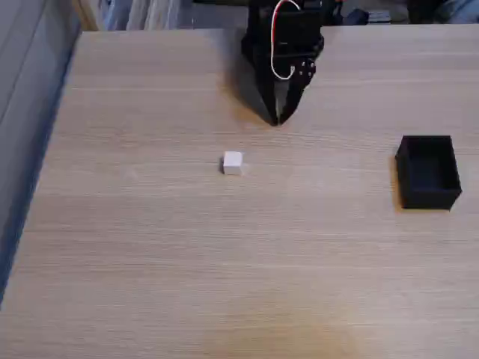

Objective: Pick a white block and place it in the black box.

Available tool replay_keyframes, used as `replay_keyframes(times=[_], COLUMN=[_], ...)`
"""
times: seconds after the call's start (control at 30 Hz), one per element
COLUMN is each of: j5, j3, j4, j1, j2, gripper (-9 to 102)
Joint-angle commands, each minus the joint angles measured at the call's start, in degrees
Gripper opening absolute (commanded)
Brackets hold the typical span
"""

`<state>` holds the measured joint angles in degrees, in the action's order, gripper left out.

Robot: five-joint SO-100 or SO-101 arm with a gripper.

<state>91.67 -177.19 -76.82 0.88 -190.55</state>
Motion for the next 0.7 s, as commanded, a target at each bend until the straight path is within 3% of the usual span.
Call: replay_keyframes(times=[0.0,0.67], j5=[0.26,0.44], j3=[-0.88,-0.88], j4=[-0.35,-0.35], j1=[0.09,0.70], j2=[-0.35,-0.35], gripper=[0,0])
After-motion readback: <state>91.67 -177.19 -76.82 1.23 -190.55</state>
